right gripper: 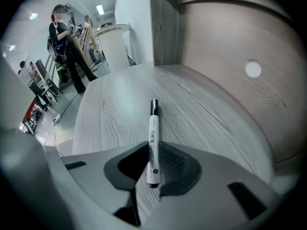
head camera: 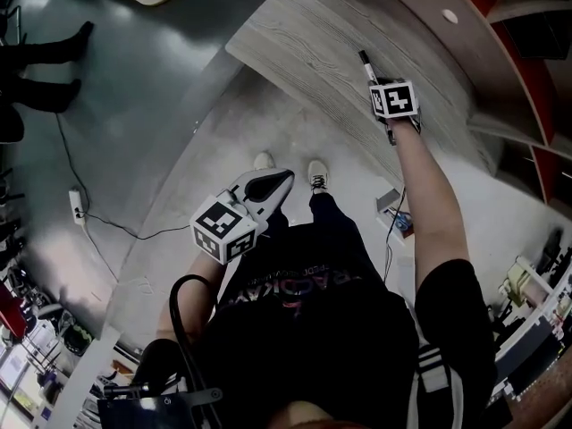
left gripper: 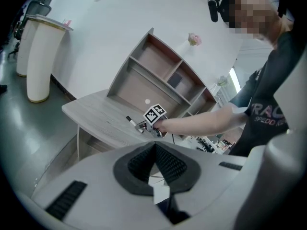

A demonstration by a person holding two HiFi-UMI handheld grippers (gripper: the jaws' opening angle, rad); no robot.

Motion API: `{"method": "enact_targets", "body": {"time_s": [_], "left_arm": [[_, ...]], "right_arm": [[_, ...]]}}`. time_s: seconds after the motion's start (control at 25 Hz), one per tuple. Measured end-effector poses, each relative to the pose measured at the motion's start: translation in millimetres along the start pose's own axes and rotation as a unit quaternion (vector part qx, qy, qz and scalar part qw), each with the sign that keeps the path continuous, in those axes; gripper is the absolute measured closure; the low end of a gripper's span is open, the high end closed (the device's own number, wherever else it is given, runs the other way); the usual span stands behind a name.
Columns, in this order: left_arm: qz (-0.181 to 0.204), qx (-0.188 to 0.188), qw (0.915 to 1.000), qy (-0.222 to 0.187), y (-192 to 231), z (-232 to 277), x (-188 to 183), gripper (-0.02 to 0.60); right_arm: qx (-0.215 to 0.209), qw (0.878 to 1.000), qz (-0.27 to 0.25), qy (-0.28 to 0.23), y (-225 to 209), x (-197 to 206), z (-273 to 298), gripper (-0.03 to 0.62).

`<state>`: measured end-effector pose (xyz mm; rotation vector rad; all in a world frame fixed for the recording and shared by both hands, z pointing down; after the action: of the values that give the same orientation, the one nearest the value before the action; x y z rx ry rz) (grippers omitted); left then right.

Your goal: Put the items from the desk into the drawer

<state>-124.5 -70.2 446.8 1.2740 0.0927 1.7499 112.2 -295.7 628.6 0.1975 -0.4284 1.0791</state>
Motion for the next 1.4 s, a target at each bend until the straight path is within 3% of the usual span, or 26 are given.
{"method": "enact_targets", "body": {"time_s": [0.2, 0.36, 0.52, 0.8, 1.12, 1.4], "left_arm": [[0.006, 0.001, 1.0, 0.004, 3, -4, 3, 0.571], [0.012, 0.005, 0.9999, 0.004, 3, -5, 1, 0.571], [0.029, 0.017, 0.9994, -0.001, 0, -3, -4, 0.571], [0.058, 0.049, 0.9971, -0.003, -5, -1, -18, 0.571], [0.096, 0.1, 0.9904, -0.004, -9, -7, -38, 0.571], [0.133, 0.146, 0.9803, 0.004, -11, 2, -53, 0.571]], "right_arm": [[-0.003, 0.999, 0.041, -0.033, -2, 0, -6, 0.516], [-0.045, 0.99, 0.091, -0.096, 3, -4, -26, 0.517], [-0.097, 0.967, 0.15, -0.181, 14, -7, -59, 0.517], [-0.137, 0.927, 0.209, -0.279, 37, -3, -132, 0.516], [-0.132, 0.896, 0.224, -0.361, 71, 2, -206, 0.517], [-0.102, 0.873, 0.247, -0.408, 85, 24, -248, 0.517]]}}
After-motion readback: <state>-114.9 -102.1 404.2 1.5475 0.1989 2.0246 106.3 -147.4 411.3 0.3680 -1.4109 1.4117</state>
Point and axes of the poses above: the fingertips, and each gripper's own axes: z forward along the fingers, y to its left, x out of its underside, the point moved 4 cm from there along -z, backward along the fingers, and after that the axes turned 1 degree about -x, right-handed, at the moved point
